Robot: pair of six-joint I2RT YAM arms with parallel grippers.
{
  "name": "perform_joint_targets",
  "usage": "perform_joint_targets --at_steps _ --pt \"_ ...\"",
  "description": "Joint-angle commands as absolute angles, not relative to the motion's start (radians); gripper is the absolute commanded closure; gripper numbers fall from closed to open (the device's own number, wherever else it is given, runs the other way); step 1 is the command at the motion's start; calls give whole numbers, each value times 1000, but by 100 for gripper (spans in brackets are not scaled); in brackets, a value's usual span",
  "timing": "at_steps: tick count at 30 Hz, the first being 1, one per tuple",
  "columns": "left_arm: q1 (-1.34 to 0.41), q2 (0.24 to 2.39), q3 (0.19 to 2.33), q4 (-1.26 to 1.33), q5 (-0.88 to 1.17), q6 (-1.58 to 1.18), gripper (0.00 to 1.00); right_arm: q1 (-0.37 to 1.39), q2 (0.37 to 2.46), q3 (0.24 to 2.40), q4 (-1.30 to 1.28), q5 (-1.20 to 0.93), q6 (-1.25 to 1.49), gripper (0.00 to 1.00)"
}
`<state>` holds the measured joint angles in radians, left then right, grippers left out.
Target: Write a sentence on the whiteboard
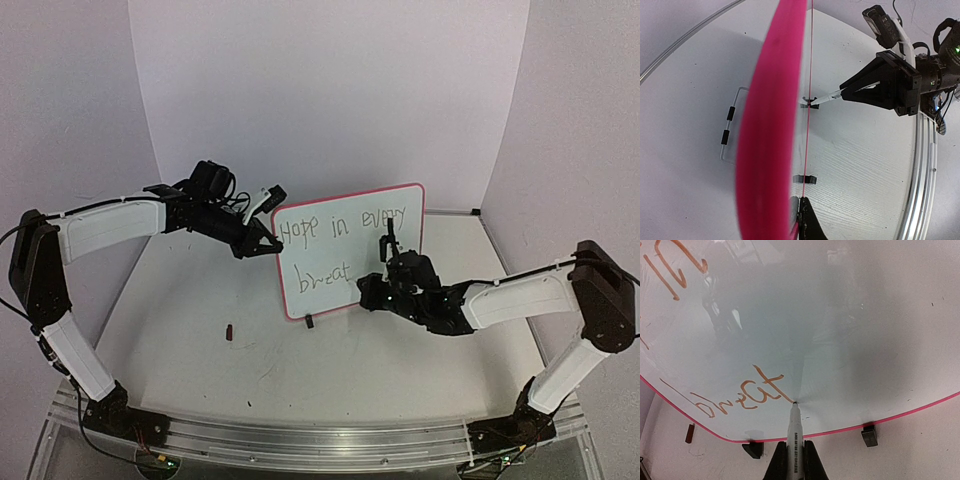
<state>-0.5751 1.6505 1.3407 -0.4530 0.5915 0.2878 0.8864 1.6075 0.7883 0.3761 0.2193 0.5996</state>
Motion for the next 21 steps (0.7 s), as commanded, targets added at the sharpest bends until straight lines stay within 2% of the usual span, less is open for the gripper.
perform_joint_targets --at_steps 1,11,21 --pt "-578 1640 1330 -521 513 339 100 877 1543 776 385 277 581 100" --pt "-578 1640 1328 -522 511 340 100 878 1454 780 391 226 529 100" --pt "-578 1644 1328 -523 513 339 100 878 1491 854 375 234 503 100"
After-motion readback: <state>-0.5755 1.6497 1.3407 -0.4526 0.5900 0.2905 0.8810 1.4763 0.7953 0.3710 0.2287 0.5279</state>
